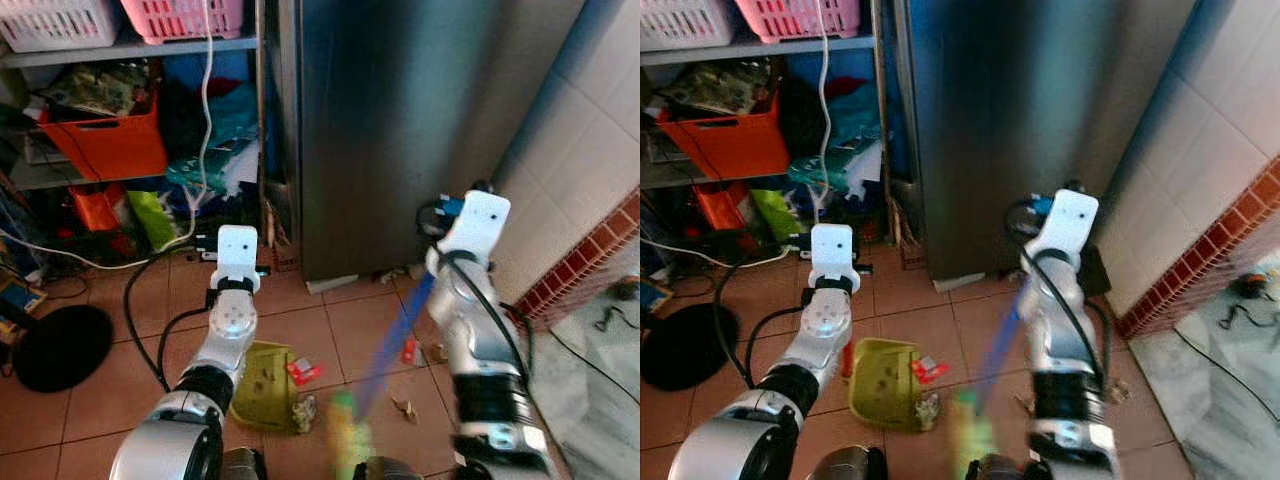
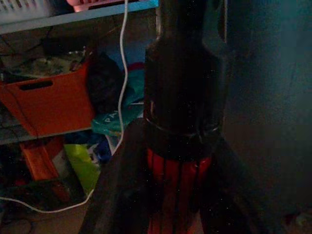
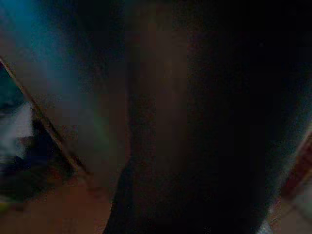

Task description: Sweep floor

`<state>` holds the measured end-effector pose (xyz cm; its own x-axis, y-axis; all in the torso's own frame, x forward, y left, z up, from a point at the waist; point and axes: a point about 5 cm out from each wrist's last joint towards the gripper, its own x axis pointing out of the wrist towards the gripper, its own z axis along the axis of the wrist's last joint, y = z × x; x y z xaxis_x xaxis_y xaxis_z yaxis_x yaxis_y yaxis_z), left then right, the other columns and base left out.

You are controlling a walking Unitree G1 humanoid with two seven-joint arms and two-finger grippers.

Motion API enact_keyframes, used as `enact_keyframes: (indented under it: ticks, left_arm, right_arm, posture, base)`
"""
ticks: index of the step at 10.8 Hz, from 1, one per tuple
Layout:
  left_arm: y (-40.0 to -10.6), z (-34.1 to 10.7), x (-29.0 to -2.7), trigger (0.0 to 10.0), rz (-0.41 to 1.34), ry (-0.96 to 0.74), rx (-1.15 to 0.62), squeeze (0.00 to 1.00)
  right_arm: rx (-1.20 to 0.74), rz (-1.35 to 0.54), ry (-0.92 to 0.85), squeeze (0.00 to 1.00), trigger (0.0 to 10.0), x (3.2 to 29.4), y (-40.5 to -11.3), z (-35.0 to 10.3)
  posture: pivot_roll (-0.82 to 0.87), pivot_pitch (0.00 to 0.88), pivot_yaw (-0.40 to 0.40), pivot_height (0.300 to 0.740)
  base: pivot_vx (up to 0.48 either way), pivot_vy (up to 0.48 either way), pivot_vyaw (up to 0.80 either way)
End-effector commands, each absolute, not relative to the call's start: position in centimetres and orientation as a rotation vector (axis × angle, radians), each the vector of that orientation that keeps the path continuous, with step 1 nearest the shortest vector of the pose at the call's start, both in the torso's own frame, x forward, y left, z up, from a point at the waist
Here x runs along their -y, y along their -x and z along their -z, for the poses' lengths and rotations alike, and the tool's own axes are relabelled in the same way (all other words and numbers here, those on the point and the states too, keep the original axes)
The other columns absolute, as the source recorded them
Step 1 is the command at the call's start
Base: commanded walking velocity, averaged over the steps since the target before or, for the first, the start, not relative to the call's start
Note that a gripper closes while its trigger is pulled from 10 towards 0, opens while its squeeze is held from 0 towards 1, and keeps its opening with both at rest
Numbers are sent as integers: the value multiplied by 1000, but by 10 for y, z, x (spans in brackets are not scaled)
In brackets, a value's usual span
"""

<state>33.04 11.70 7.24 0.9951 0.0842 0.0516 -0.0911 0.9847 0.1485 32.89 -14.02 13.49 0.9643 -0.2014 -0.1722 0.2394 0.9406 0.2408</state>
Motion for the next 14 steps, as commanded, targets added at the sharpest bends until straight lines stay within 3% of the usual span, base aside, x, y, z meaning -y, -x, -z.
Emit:
enact_keyframes:
  ticks: [1, 6, 8, 11, 14]
  left_arm:
    - [-333, -75, -113, 10000, -73, -138, 53, 0]
    - [-335, -75, -112, 10000, -59, -144, 50, 0]
    - [-335, -75, -112, 10000, -55, -144, 50, 0]
    - [-334, -74, -112, 10000, -51, -147, 47, 0]
    - [-333, -72, -112, 10000, -49, -147, 46, 0]
  right_arm:
    - [-158, 191, -446, 0, 10000, 127, -332, -142]
    - [-89, 143, -593, 0, 10000, 123, -344, -169]
    - [132, -12, -475, 0, 10000, 123, -354, -214]
    - [330, -84, -274, 0, 10000, 131, -361, -247]
    - [326, -164, -50, 0, 10000, 116, -353, -213]
  posture:
    - [-159, 64, -29, 740]
    - [-163, 60, -22, 740]
    - [-163, 60, -21, 740]
    - [-153, 61, -24, 740]
    - [-141, 65, -28, 740]
  base:
    - [0, 0, 0]
    - [0, 0, 0]
    - [0, 0, 0]
    - [0, 0, 0]
    - [0, 0, 0]
